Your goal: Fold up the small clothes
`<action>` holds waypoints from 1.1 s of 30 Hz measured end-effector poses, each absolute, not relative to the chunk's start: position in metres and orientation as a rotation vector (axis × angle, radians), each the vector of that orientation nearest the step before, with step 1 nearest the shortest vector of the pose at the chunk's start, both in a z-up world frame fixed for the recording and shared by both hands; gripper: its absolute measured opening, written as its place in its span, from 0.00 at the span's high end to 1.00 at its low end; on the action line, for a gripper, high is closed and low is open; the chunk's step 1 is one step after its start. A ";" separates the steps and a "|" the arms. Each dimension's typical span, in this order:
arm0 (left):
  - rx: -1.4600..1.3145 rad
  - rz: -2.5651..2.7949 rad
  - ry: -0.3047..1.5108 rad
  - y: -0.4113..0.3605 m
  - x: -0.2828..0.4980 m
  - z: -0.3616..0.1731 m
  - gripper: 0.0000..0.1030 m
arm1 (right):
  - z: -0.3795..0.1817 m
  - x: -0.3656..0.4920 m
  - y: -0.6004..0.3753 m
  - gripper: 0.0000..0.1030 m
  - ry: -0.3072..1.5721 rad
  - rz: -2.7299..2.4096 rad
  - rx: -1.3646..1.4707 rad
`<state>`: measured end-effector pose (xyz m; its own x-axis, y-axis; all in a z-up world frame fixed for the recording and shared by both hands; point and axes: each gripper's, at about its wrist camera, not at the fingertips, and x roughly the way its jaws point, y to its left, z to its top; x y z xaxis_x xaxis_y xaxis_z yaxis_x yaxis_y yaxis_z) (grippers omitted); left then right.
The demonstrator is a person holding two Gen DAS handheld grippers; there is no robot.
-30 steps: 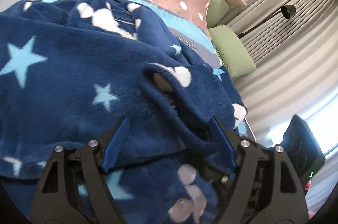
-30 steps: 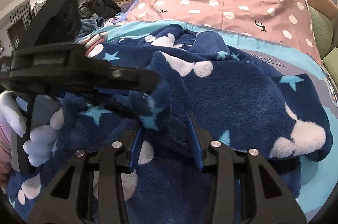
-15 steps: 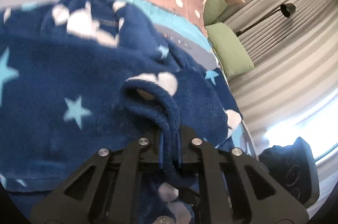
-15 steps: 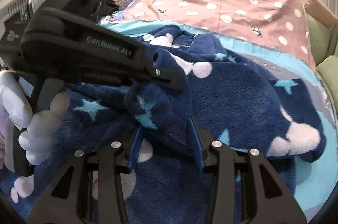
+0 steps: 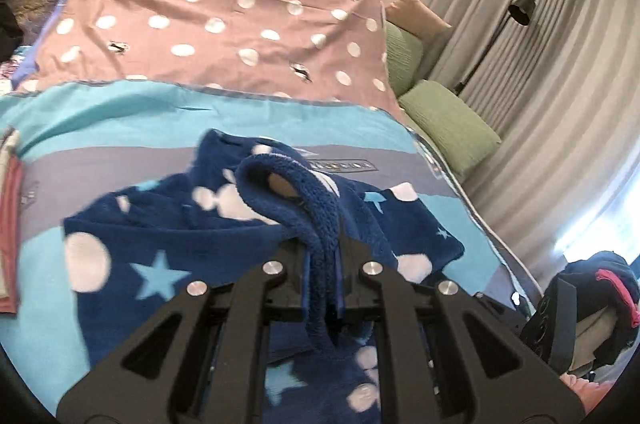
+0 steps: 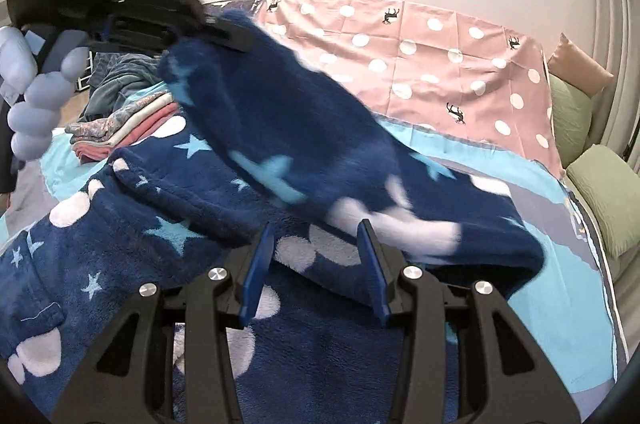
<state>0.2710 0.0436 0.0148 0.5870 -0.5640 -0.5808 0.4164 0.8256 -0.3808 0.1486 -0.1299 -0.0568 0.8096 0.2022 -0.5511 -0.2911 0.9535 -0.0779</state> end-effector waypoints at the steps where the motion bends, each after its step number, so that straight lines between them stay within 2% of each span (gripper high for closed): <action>1: -0.213 -0.562 0.749 0.050 0.271 0.015 0.91 | -0.058 0.149 -0.133 0.57 0.574 0.263 -0.157; 12: -0.209 -0.402 0.820 0.114 0.273 -0.013 0.91 | -0.054 0.165 -0.155 0.57 0.711 0.087 -0.209; 16: -0.190 -0.353 0.856 0.125 0.272 -0.031 0.91 | -0.063 0.168 -0.160 0.48 0.755 -0.050 -0.363; 33: -0.224 -0.296 0.956 0.143 0.276 -0.080 0.90 | -0.073 0.177 -0.181 0.47 0.816 -0.069 -0.327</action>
<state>0.2757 0.1425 -0.0804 0.5415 -0.3446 -0.7668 0.1483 0.9370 -0.3163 0.1766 -0.1814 -0.0726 0.6856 -0.1851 -0.7041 -0.0648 0.9478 -0.3122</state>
